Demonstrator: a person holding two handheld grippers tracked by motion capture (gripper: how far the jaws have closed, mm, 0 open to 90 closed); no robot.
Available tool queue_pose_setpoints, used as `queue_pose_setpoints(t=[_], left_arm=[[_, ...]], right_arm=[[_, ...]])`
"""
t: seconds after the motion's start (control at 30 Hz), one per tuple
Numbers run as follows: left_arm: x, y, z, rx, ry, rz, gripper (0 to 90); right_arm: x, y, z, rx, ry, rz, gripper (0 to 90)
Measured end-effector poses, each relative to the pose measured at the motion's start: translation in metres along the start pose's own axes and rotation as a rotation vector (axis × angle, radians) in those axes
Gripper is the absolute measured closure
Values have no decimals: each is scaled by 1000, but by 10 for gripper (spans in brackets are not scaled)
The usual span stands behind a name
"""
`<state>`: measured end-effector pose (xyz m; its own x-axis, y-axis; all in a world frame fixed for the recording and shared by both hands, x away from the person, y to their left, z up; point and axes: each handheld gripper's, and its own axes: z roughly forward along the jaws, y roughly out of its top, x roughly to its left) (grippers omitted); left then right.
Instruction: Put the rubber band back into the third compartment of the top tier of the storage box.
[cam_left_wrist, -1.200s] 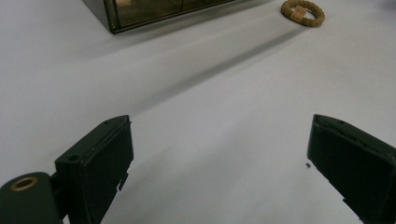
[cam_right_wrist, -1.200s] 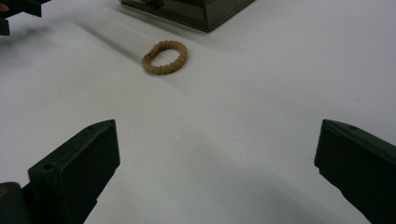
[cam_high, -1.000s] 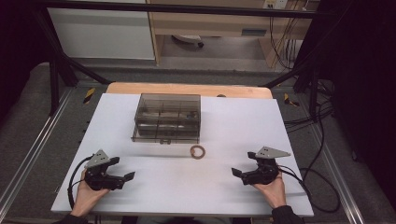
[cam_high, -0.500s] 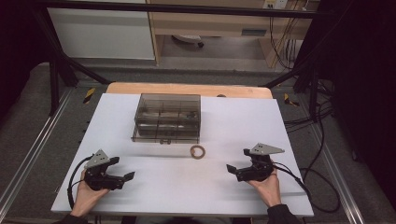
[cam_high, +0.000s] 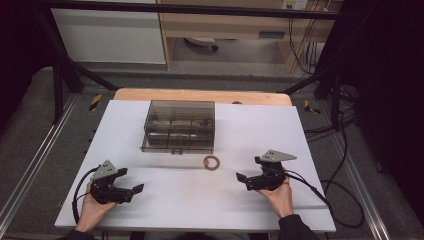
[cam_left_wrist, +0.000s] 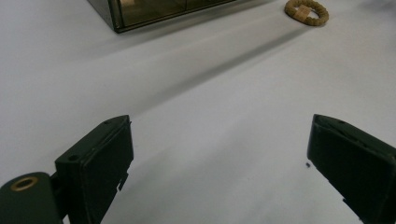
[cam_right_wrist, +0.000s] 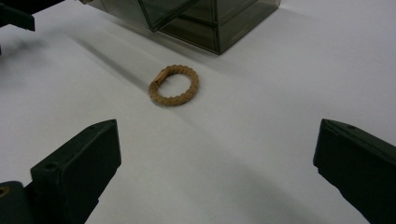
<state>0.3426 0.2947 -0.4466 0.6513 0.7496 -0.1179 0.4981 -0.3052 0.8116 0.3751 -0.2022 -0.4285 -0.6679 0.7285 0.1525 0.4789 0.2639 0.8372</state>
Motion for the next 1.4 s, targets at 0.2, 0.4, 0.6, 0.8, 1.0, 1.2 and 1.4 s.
queue_pose_setpoints(t=[0.2, 0.4, 0.6, 0.8, 1.0, 1.2, 1.4], left_arm=[[0, 0, 0, 1, 3, 0, 67], [0, 0, 0, 4, 5, 0, 67], [0, 0, 0, 2, 5, -1, 67], [1, 0, 0, 4, 6, 1, 67], [0, 0, 0, 4, 8, 1, 67], [1, 0, -1, 5, 8, 2, 68], [1, 0, -1, 5, 9, 3, 69]], right_arm=[[1, 5, 7, 6, 2, 6, 21], [3, 9, 14, 19, -4, 6, 24], [4, 14, 26, 34, -8, 11, 27], [6, 19, 36, 48, -12, 15, 34], [5, 22, 44, 50, -20, 20, 44], [5, 26, 53, 60, -30, 14, 55], [3, 25, 61, 67, -34, 25, 83]])
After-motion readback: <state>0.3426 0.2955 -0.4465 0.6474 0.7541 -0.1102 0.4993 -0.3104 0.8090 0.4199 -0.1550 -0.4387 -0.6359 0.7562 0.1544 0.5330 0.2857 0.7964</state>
